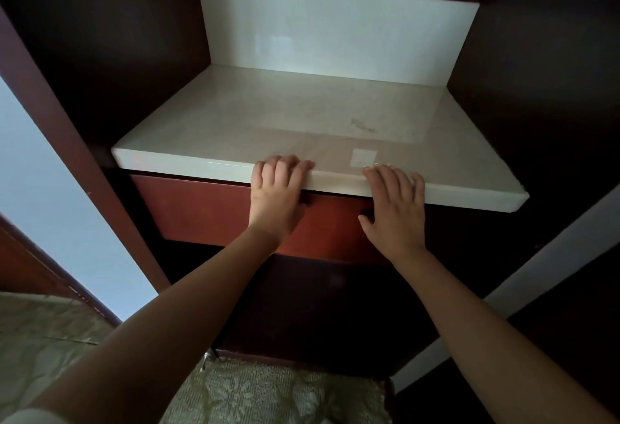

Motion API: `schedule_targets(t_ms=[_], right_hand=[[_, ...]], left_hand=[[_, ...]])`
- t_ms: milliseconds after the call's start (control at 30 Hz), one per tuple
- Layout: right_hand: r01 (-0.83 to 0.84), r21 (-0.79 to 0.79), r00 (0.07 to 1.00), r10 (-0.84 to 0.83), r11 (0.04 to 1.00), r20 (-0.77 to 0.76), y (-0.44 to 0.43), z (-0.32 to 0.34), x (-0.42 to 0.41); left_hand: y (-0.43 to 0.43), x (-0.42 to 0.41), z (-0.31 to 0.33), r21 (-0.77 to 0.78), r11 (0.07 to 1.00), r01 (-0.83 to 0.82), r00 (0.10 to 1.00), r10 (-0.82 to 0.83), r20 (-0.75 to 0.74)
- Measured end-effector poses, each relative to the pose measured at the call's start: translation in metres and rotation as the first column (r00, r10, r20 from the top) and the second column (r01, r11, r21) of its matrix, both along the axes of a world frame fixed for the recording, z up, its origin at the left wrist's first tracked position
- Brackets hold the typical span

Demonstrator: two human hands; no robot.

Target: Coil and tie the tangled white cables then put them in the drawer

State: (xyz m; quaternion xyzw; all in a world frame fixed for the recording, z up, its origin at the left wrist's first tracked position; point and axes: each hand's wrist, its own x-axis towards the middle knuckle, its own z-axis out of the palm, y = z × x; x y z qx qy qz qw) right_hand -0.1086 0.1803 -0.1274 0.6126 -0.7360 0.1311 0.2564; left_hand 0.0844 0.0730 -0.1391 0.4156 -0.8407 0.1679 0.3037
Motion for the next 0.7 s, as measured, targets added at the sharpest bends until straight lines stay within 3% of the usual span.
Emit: schedule_targets(t_ms=[200,333,533,700], right_hand=[[-0.004,0.077,0.997,-0.002,0.997,0.083,0.008,0.01,0.006],[-0.006,0.196,0.982,-0.031,0.981,0.185,0.01,0.027,0.012],[-0.075,0.385,0.941,-0.063,0.92,0.334,0.01,0.068,0.02],[-0.147,0.318,0.902,-0.005,0.937,0.431,0.008,0.096,0.027]], left_hand=[[0.013,0.002,0.009,0.014,0.999,-0.031,0.998,0.03,0.054],[0.026,0.002,0.026,0.146,0.987,-0.068,0.983,0.041,0.177],[0.023,0.006,0.067,0.362,0.932,-0.002,0.979,-0.072,0.191],[0.019,0.009,0.098,0.528,0.847,0.056,0.986,-0.128,0.102]])
